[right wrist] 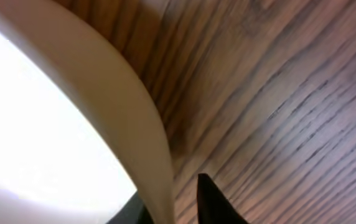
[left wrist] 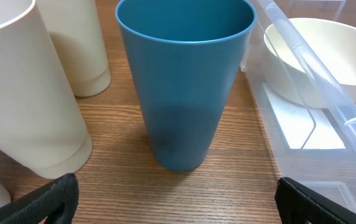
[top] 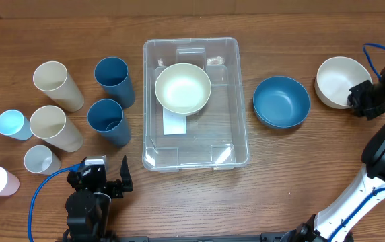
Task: Pack container
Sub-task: 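Move the right gripper to the blue bowl and grasp its rim, then carry the blue bowl with the right gripper and stack it in the cream bowl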
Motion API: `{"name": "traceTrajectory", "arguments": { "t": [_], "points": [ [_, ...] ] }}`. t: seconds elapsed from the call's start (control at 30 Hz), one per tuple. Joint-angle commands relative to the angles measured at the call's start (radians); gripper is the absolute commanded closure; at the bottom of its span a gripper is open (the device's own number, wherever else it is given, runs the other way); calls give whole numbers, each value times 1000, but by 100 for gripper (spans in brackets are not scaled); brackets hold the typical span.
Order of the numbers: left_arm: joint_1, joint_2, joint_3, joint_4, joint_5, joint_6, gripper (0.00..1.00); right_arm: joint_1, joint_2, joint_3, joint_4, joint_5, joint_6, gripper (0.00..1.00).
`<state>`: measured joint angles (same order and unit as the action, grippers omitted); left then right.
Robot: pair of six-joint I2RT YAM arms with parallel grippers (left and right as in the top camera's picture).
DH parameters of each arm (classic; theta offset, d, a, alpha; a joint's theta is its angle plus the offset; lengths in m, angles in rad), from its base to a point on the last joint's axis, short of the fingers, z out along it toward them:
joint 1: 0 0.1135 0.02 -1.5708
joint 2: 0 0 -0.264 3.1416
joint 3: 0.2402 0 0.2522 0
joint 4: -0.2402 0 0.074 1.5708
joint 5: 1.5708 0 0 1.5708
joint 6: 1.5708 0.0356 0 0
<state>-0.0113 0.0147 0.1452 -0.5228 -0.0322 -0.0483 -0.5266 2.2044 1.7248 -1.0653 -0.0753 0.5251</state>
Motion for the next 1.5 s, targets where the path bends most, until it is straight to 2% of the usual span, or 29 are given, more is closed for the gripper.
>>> {"name": "traceTrajectory", "arguments": {
  "t": [0.0, 0.07, 0.1, 0.2, 0.23, 0.3, 0.33, 0.5, 0.67, 0.77, 0.8, 0.83, 0.87, 0.9, 1.0, 1.07, 1.17, 1.2, 1.23, 1.37, 1.47],
  "points": [
    [5, -10, -3, 4, 14, 19, 0, 8, -81, 7, -10, 7, 3, 84],
    [5, -10, -3, 4, 14, 19, 0, 32, -174, 15, -21, 42, 3, 89],
    [5, -10, -3, 4, 14, 19, 0, 61, -252, 18, -28, 62, 1, 96],
    [5, -10, -3, 4, 14, 19, 0, 174, -444, 18, -42, 66, -1, 96],
    [5, -10, -3, 4, 14, 19, 0, 274, -535, 18, -64, 66, -2, 96],
    [5, -10, -3, 4, 14, 19, 0, 393, -602, 18, -85, 74, -1, 96],
    [5, -10, -3, 4, 14, 19, 0, 513, -643, 18, -97, 74, -1, 96],
    [5, -10, -3, 4, 14, 19, 0, 909, -592, -10, -51, 75, 7, 96],
    [5, -10, -3, 4, 14, 19, 0, 1034, -384, -11, -16, 74, 7, 96],
    [5, -10, -3, 4, 14, 19, 0, 1038, -237, -11, 90, 73, 5, 96],
    [5, -10, -3, 4, 14, 19, 0, 1038, -218, -11, 114, 74, -2, 92],
    [5, -10, -3, 4, 14, 19, 0, 1038, -216, -11, 133, 74, -13, 78],
    [5, -10, -3, 4, 14, 19, 0, 1036, -227, -1, 142, 74, -43, 52],
    [5, -10, -3, 4, 14, 19, 0, 1031, -247, 20, 129, 74, -51, 47],
    [5, -10, -3, 4, 14, 19, 0, 990, -372, 74, 58, 75, -50, 45],
    [5, -10, -3, 4, 14, 19, 0, 924, -466, 76, 6, 82, -25, 35],
    [5, -10, -3, 4, 14, 19, 0, 740, -544, 76, -111, 84, 11, 27],
    [5, -10, -3, 4, 14, 19, 0, 657, -543, 75, -156, 85, 10, 21],
    [5, -10, -3, 4, 14, 19, 0, 547, -534, 59, -215, 85, 10, 21],
    [5, -10, -3, 4, 14, 19, 0, 386, -506, -109, -242, 51, 3, 19],
    [5, -10, -3, 4, 14, 19, 0, 375, -506, -308, -111, 19, 3, 19]
  ]
}}
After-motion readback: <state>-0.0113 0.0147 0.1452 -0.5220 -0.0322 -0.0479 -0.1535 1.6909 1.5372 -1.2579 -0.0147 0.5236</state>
